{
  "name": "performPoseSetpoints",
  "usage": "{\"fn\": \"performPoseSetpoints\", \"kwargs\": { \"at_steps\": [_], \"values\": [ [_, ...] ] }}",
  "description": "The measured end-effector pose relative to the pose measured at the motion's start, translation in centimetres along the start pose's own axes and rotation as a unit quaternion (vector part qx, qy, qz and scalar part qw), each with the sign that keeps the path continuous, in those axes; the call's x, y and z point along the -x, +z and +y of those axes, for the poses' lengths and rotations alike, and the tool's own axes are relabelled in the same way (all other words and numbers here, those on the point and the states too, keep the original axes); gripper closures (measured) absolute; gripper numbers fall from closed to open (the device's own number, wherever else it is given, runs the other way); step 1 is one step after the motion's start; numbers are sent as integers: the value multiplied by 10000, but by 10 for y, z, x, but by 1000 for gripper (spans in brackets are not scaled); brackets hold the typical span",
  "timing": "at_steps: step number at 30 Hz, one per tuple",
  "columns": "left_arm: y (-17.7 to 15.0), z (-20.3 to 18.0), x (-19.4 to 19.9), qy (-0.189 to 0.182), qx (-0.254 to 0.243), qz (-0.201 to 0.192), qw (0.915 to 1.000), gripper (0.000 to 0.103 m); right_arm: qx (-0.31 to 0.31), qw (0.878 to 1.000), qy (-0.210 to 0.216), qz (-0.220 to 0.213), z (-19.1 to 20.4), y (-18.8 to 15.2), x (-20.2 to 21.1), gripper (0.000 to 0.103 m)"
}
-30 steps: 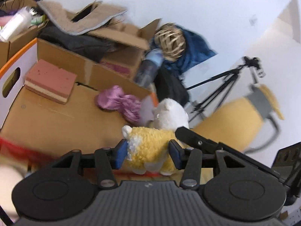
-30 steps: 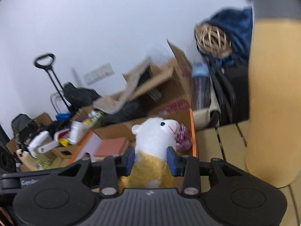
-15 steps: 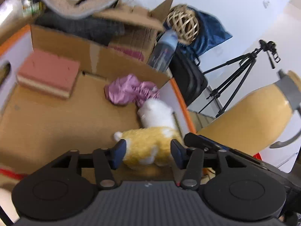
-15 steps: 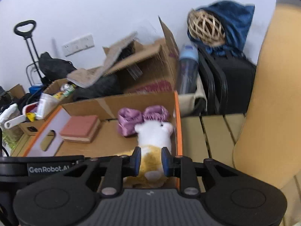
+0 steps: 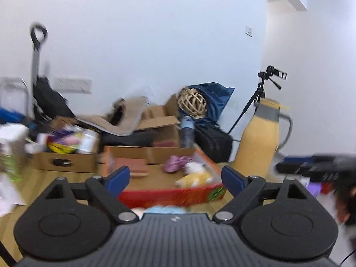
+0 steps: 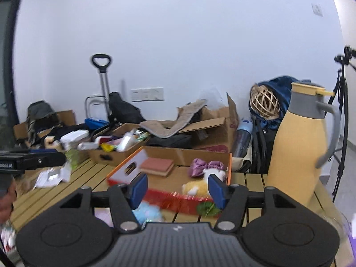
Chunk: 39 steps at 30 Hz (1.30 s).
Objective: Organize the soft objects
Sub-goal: 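Place the plush sheep into the red box and open the right gripper, then grasp the purple mesh bag with the right gripper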
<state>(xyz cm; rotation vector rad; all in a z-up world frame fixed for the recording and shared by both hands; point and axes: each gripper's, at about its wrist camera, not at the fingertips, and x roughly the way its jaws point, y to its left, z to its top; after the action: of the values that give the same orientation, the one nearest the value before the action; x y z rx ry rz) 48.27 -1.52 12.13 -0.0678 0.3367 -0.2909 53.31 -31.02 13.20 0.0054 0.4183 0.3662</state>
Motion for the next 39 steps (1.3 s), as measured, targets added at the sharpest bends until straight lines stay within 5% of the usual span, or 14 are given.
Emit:
{"fn": "performPoseSetpoints", "kwargs": {
  "at_steps": [5,9,16,18,23,33,36,38,39],
  "values": [
    [-59,2,68,543,6,-313,9980,7,-50,9997,-80,-247,31,-48,60,31],
    [-112,7,95,1065,270,8,9939,8,-101,9997,-166,-144,61,-98,87,30],
    [-152,21,138,1112,828,127,9903,8,-297,9992,87,236,91,-157,109,32],
    [-152,21,141,1124,873,56,9898,9,-303,9993,-83,186,95,-160,109,42],
    [-154,17,115,875,999,3,9911,10,-518,9983,273,77,102,-161,88,64],
    [-150,51,-21,520,1532,648,9847,10,-591,9912,896,773,123,-159,-57,70],
    [-156,61,-44,334,1750,854,9803,34,-691,9914,666,891,115,-166,-86,71],
    [-163,66,-51,123,1836,926,9785,69,-796,9943,226,678,106,-167,-90,69],
    [-167,66,-52,142,1794,891,9796,74,-860,9948,61,541,99,-167,-91,67]
  ]
}}
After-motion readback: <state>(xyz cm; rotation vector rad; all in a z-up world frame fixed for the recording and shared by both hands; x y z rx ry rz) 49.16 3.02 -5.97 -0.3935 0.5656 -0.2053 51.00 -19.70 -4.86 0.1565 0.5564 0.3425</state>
